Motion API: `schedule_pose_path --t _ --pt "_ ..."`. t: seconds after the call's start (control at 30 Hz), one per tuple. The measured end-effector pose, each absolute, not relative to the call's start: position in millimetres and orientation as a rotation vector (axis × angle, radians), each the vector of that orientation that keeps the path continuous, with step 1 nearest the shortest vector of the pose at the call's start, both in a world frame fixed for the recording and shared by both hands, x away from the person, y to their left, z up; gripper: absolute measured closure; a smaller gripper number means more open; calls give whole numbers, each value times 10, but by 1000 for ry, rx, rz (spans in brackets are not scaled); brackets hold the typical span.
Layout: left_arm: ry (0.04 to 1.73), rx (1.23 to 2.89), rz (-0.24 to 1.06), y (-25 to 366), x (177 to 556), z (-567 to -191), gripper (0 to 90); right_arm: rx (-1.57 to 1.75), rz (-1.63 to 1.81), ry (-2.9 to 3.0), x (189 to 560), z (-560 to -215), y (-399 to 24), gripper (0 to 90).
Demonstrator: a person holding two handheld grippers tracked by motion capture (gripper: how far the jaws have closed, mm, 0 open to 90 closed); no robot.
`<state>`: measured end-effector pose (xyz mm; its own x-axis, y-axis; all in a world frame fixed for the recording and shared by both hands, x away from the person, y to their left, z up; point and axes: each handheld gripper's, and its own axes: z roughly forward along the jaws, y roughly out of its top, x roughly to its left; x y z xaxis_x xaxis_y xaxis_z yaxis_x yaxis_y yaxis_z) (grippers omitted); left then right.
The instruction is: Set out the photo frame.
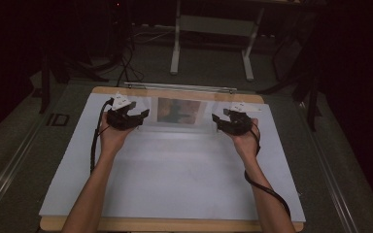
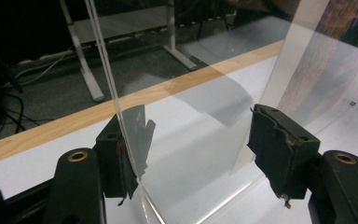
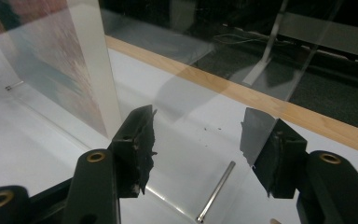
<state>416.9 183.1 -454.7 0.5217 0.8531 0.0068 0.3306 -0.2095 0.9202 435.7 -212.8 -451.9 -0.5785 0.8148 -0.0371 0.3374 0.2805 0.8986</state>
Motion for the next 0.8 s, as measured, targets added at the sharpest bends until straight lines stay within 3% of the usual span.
schedule_pose_path --t 0.8 --pt "1015 1692 578 1804 3969 -4505 380 1108 1364 2047 4101 -4496 -2273 447"
